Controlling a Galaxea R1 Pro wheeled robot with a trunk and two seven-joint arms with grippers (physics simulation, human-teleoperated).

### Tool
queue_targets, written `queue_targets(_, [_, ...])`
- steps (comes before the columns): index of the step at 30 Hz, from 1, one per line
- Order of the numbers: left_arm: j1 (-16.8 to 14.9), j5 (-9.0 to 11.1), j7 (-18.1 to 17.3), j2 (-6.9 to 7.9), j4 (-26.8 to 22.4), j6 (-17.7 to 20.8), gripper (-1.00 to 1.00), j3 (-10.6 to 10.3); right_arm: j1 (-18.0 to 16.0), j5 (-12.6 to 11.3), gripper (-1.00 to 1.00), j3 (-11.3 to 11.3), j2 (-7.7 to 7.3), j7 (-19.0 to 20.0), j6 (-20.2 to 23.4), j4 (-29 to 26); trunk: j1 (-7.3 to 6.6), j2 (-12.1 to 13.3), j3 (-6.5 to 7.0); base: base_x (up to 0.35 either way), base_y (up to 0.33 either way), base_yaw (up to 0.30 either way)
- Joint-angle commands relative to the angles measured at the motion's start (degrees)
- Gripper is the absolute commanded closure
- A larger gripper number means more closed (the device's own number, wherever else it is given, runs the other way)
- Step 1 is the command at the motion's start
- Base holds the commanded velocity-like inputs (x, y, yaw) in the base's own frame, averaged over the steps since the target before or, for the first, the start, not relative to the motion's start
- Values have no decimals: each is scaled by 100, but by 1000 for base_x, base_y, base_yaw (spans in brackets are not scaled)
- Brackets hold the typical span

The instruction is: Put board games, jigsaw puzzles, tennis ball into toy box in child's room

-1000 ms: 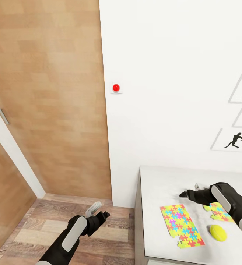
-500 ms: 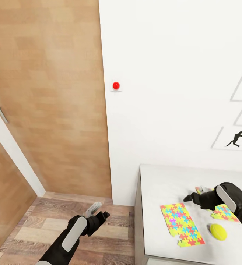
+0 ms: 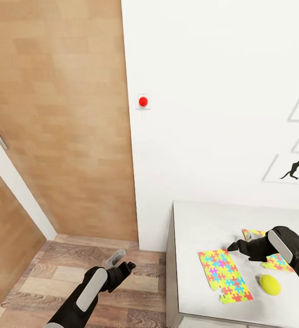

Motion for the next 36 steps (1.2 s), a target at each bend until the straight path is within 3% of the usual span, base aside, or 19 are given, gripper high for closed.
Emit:
queue_targets(1, [-4, 60, 58, 2, -10, 3, -100, -9, -7, 53, -100, 25, -7, 60, 6, -2, 3, -13, -22, 0, 0, 0])
queue_targets(36, [-10, 51, 58, 1, -10, 8, -100, -9, -1, 47, -100, -5, -5, 145, 6, 2, 3, -13, -341, 0, 0, 0])
